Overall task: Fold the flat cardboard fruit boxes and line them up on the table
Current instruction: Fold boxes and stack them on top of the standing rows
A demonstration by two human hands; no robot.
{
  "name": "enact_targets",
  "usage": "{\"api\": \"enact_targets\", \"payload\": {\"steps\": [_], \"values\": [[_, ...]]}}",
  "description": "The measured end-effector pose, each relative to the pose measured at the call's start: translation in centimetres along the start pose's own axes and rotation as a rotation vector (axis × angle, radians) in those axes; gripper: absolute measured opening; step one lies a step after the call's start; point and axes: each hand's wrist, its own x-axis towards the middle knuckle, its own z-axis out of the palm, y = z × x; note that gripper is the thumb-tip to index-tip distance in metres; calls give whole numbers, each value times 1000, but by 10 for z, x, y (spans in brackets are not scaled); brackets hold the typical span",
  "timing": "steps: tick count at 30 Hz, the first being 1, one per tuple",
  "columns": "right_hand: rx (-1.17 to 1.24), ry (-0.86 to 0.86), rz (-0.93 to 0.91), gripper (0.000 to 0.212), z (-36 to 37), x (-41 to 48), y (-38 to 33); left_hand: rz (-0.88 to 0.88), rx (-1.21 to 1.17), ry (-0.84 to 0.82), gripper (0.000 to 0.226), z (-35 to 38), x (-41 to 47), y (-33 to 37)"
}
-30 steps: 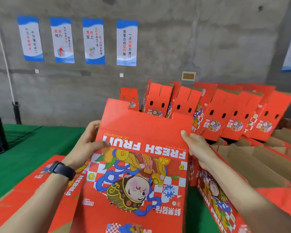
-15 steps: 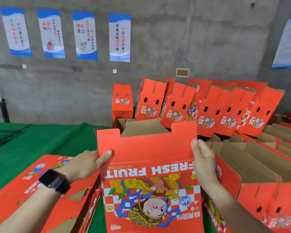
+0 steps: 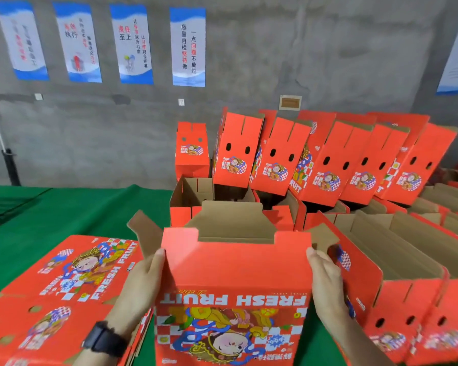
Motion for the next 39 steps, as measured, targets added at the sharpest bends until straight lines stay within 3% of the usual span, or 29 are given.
{"api": "enact_targets", "payload": {"steps": [2,5,7,9,10,13,16,20,22,24,25,28,32,34,36,39], "values": [[-148,-6,-67,62,-1,-4,-3,56,68,118,29,9,-3,-3],[-370,10,-161,60,0,-5,-10,107,196,172,42,15,-1,-3],[-434,18,-156,47,1,-3,-11,135,282,167,47,14,-1,-3],[-482,-22,-97,19,2,-2,-12,193,348,151,52,12,0,-2],[-518,-57,-67,28,3,-1,-14,235,391,139,56,11,2,-3],[-513,-123,-143,82,6,-2,-19,358,484,122,81,5,5,-3],[-441,-114,-301,101,9,-4,-24,569,373,36,96,5,2,-1],[-325,-134,-382,109,7,-5,-23,555,414,-123,60,4,2,0],[-319,-201,-323,97,7,-5,-21,521,528,-135,62,2,12,6],[-386,-233,-336,73,6,-4,-18,498,577,-125,35,4,29,15],[-432,-232,-376,61,5,-2,-18,494,611,-141,34,7,35,20],[-474,-271,-427,41,1,2,-21,471,788,-211,66,16,54,26],[-476,-262,-429,38,-4,3,-19,397,534,-411,88,25,67,31],[-484,-237,-465,38,-3,1,-17,332,595,-430,97,30,73,32],[-480,-272,-479,34,-2,1,-15,257,672,-436,103,33,78,35],[-515,-396,-437,16,-2,7,-15,215,577,-442,99,33,83,33]]}}
